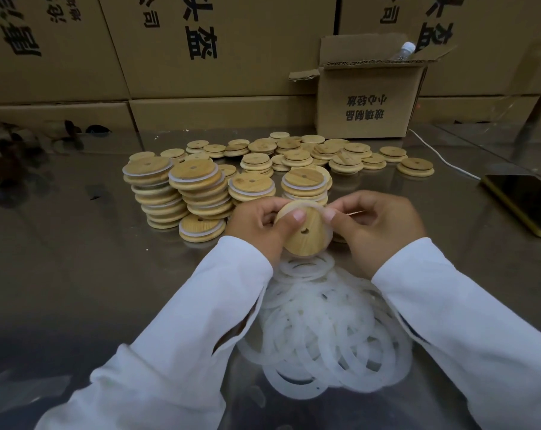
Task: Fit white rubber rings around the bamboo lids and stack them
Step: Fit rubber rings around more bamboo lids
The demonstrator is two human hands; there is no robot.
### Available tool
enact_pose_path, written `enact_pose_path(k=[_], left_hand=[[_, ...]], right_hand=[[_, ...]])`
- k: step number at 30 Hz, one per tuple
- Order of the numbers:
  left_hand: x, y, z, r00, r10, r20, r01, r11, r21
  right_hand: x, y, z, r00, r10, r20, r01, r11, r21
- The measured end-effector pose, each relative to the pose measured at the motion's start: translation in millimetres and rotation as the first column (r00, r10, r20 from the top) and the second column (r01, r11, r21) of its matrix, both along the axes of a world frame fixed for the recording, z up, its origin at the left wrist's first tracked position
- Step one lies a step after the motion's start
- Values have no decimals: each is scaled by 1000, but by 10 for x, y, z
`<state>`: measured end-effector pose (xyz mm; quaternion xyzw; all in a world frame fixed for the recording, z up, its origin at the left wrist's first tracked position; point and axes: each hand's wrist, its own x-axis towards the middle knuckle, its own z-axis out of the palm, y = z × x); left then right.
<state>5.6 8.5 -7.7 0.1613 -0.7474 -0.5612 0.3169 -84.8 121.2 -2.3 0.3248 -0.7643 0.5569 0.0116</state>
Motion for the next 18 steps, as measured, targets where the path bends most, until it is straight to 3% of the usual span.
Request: enact_pose_path(k=[8, 15, 18], left_hand=[[21, -19, 60, 999, -27, -23, 26, 998, -53], [-1, 36, 20, 1000, 16, -25, -14, 997, 69], [-30, 40, 2, 997, 67, -29, -60, 977, 207]], right_hand=[[-23, -10, 30, 986, 27, 167, -10, 995, -101], [4, 20, 31, 999, 51, 11, -50, 994, -96], [17, 5, 5, 999, 39, 7, -38, 994, -106]])
